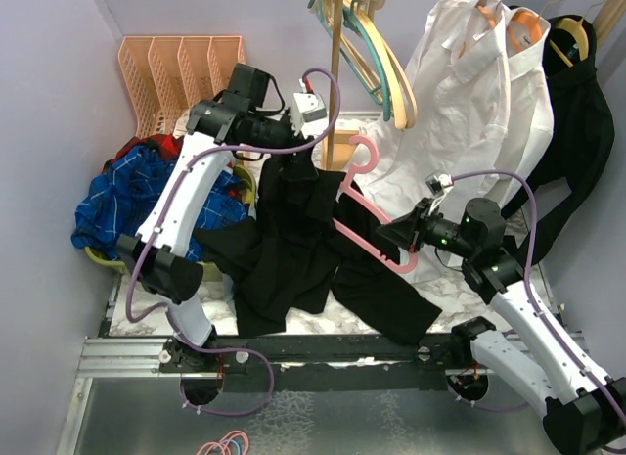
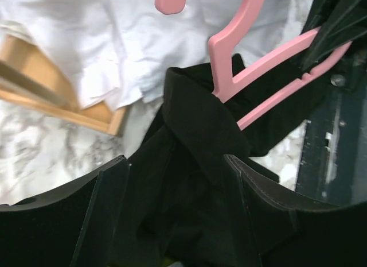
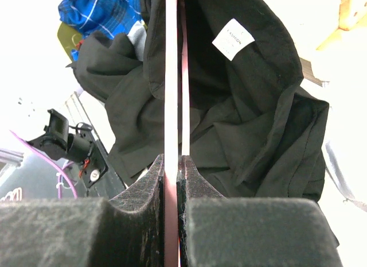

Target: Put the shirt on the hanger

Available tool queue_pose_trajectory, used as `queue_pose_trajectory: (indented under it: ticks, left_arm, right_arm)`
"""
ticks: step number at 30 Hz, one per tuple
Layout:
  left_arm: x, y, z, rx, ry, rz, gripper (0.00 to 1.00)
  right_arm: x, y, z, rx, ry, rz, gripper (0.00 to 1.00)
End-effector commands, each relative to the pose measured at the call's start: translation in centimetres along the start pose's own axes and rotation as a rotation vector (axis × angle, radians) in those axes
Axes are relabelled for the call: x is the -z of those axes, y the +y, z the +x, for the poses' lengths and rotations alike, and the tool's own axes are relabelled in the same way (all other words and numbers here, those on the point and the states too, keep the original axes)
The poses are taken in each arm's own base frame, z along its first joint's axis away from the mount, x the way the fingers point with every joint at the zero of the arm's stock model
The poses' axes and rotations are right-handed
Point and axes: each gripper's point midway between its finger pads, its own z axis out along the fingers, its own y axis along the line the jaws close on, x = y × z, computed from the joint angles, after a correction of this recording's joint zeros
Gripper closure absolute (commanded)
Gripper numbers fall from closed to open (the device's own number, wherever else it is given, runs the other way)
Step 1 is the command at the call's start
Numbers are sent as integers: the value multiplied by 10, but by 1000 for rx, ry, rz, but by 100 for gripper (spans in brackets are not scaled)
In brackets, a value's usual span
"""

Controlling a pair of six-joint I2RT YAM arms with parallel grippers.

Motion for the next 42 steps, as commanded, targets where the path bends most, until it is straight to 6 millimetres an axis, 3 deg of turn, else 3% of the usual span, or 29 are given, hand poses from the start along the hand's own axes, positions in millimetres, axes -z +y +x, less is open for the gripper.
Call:
queue_pose_trajectory:
  ticks: [1, 4, 9, 17, 24, 33, 35, 38, 42]
  left_arm:
    - [-9, -24, -5, 1, -52, 209, 31]
    - [-17, -19, -2, 31, -18, 246, 31]
    - [-19, -28, 1, 37, -21, 325, 31]
    - [-30, -31, 23, 55, 20, 360, 36]
    - [-48, -8, 26, 63, 29, 305, 35]
    - [-71, -39, 50, 21, 143, 406, 33]
    - [-72, -43, 52, 17, 151, 416, 37]
    - [-70, -46, 54, 5, 155, 414, 52]
    - [-64, -50, 54, -26, 148, 414, 61]
  right_arm:
    - [3, 20, -13, 93, -30, -90, 99]
    - [4, 25, -15, 109, -39, -113, 99]
    - [2, 23, -14, 104, -34, -110, 99]
    - [2, 24, -12, 103, -34, -121, 99]
    - [1, 26, -9, 94, -28, -132, 99]
    - [1, 25, -7, 86, -24, -131, 99]
    - [0, 24, -7, 87, -23, -126, 99]
    - [0, 21, -9, 89, -28, -107, 99]
    - [1, 20, -11, 94, -41, -93, 99]
